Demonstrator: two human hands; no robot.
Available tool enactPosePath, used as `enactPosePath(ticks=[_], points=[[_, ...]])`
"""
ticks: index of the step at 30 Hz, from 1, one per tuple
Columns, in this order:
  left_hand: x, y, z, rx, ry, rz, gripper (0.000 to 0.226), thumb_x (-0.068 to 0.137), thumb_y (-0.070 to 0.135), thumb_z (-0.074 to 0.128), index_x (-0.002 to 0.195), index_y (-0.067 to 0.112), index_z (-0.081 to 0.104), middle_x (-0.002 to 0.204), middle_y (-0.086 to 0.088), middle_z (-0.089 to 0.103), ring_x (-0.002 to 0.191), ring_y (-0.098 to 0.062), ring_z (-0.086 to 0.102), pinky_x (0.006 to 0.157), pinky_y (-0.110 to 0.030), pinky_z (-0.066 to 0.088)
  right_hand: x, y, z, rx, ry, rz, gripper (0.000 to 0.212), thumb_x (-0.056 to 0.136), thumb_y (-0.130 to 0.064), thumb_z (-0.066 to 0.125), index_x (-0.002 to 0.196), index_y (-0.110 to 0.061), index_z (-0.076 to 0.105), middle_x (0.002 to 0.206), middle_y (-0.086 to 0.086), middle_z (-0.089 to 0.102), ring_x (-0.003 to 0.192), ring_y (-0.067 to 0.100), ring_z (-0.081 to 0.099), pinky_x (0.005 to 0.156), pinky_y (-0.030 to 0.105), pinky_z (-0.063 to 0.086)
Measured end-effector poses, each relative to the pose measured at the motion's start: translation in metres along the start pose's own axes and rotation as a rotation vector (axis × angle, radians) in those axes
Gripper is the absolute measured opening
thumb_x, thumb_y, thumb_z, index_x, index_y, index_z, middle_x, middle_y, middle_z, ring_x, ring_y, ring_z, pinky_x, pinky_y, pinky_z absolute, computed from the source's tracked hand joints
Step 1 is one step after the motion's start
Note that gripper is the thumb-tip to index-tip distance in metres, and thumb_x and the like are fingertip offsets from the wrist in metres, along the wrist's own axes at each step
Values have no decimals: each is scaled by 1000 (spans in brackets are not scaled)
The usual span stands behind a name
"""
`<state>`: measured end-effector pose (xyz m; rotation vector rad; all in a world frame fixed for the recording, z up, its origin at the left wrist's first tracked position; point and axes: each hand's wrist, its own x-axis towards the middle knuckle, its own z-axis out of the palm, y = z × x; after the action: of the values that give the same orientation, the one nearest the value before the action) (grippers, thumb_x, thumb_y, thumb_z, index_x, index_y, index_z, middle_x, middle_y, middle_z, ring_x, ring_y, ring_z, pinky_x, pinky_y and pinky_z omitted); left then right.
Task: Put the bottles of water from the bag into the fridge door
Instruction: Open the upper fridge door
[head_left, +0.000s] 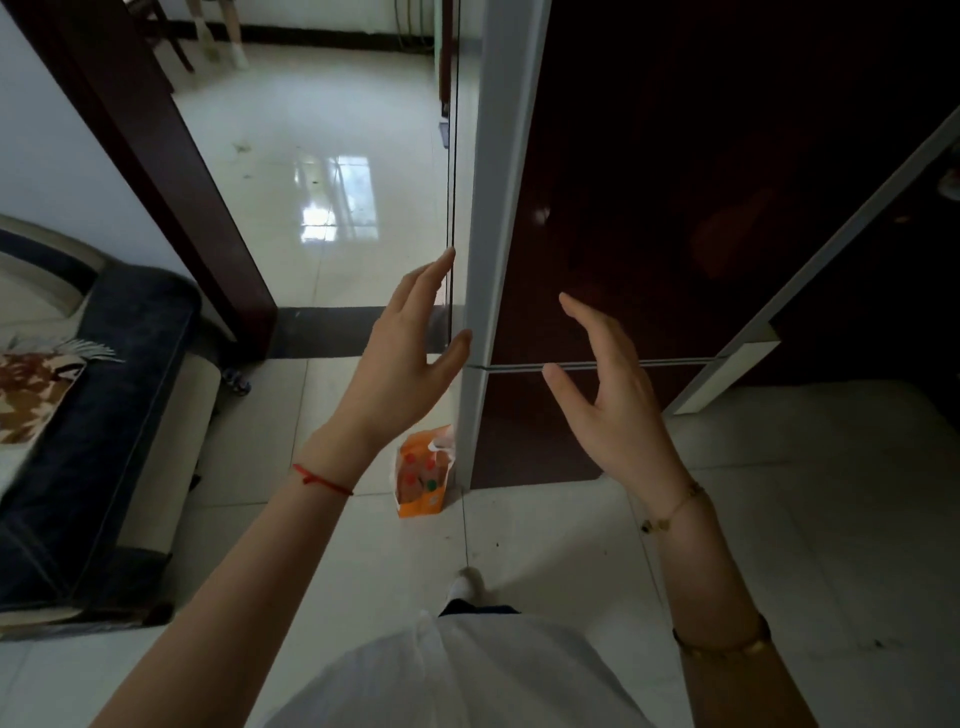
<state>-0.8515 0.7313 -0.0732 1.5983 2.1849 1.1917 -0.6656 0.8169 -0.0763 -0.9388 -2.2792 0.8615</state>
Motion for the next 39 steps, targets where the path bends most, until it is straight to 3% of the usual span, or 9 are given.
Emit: enactPosePath(ticks=[3,7,10,13,19,22,28,34,39], points=[[39,-6,12,-33,53,-10,74,93,19,61,156,16,23,156,-5,37,141,-19,41,112,-23,31,29,7,-6,1,5,-20,60,96,-21,56,150,-23,30,153,-5,32,143,6,27,105,0,21],[86,-15,28,-55,89,-20,80,92,22,62,156,10,16,160,-9,29,147,-22,32,120,-33,28,66,13,-11,-24,9,-35,65,96,-22,56,153,-22,24,160,-3,20,149,13,15,120,28,19],[118,-20,37,-68,94,5,83,93,24,60,157,5,9,162,-11,21,150,-21,23,122,-24,19,90,17,-9,-47,4,-32,68,97,-23,55,155,-24,18,164,-5,10,152,15,4,123,37,13],[142,-21,45,-111,73,8,86,94,24,59,157,4,4,163,-11,19,151,-22,21,118,-18,17,110,20,-3,-41,-3,-30,71,97,-24,54,155,-26,14,164,-7,3,152,16,-3,122,38,8],[170,-25,49,-222,79,-20,81,93,18,60,156,6,11,157,-11,30,144,-23,36,119,-37,33,137,22,6,-47,21,-16,72,97,-24,54,156,-25,12,165,-8,1,152,17,-4,124,43,9],[177,-29,47,-222,112,-11,69,94,19,57,153,9,25,148,-9,41,134,-19,47,113,-28,39,143,22,9,-47,39,-8,73,97,-24,55,156,-25,12,164,-9,2,152,17,-3,124,44,10],[180,-38,46,-198,121,31,61,94,17,57,149,9,32,145,-9,46,127,-15,51,87,9,31,144,14,18,-53,107,3,72,97,-25,54,156,-25,12,164,-8,4,152,17,-2,124,42,10],[183,-44,39,-219,107,75,52,96,19,55,144,9,38,141,-8,51,124,-16,55,88,6,35,136,5,23,-48,175,43,71,97,-27,54,155,-24,14,164,-7,4,152,15,0,124,39,11],[173,-43,35,-245,73,111,43,96,20,56,135,9,43,134,-7,56,115,-10,56,86,3,38,124,2,26,-55,251,65,68,97,-28,53,155,-22,18,164,-4,10,152,16,7,123,47,18]])
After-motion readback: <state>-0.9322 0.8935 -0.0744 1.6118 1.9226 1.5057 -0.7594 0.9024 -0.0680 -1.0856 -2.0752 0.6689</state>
